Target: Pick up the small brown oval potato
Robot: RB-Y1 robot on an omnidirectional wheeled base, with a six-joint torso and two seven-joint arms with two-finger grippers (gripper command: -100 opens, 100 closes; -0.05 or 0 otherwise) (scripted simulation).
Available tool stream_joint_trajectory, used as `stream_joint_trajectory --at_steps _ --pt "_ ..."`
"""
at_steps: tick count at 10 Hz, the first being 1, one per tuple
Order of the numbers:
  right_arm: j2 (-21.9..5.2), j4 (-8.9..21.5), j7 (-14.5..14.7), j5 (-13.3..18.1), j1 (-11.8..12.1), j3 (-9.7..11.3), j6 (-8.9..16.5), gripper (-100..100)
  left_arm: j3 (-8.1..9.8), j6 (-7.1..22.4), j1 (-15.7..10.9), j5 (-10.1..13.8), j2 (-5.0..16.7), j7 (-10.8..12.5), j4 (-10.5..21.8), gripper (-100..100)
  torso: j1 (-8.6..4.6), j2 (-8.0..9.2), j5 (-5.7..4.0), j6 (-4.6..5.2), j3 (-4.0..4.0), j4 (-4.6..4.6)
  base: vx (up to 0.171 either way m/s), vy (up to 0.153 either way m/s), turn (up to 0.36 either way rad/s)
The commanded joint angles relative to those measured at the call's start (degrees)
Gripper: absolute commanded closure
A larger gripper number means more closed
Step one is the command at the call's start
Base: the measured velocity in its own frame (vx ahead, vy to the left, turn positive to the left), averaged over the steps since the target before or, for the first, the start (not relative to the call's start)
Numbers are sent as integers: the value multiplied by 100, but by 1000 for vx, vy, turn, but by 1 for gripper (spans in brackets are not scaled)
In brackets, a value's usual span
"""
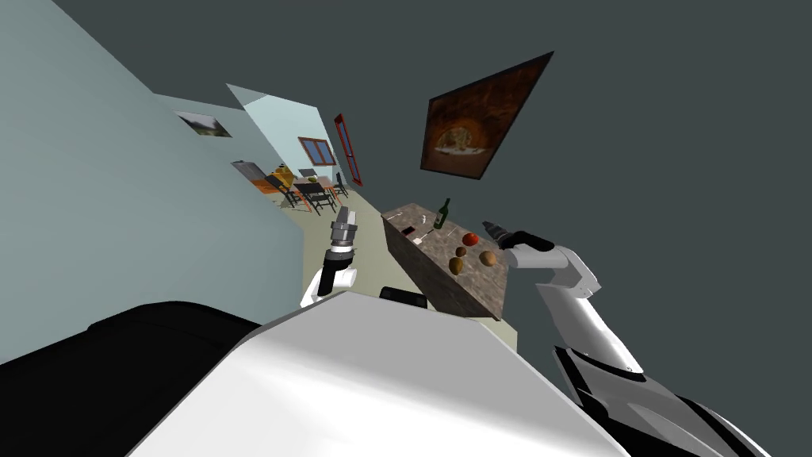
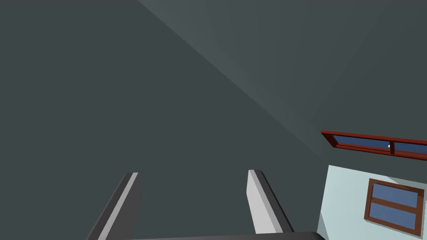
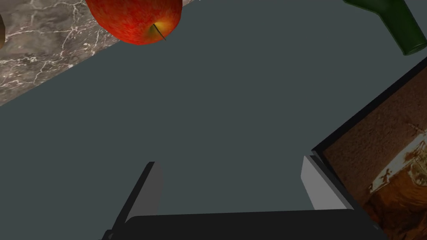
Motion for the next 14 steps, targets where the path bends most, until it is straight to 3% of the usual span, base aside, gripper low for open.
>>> stream_joint_trajectory --at_steps 1,3,6,8,14 --pt "-152 177 164 -166 -153 33 286 -100 0 0 0 0 0 0 0 0 0 0 0 0 0 0 35 38 97" --pt "-152 177 164 -166 -153 33 525 -100 0 0 0 0 0 0 0 0 0 -4 0 0 -2 -1 26 21 18" --pt "-414 453 433 -479 -381 89 1052 -100 0 0 0 0 0 0 0 0 -2 -1 0 1 0 0 31 31 72" --pt "-414 453 433 -479 -381 89 1246 -100 0 0 0 0 0 0 0 0 -2 0 0 1 0 0 19 19 15" --pt "-730 845 811 -920 -624 207 2155 -100 0 0 0 0 0 0 0 0 0 -5 0 0 -3 -1 32 29 55"
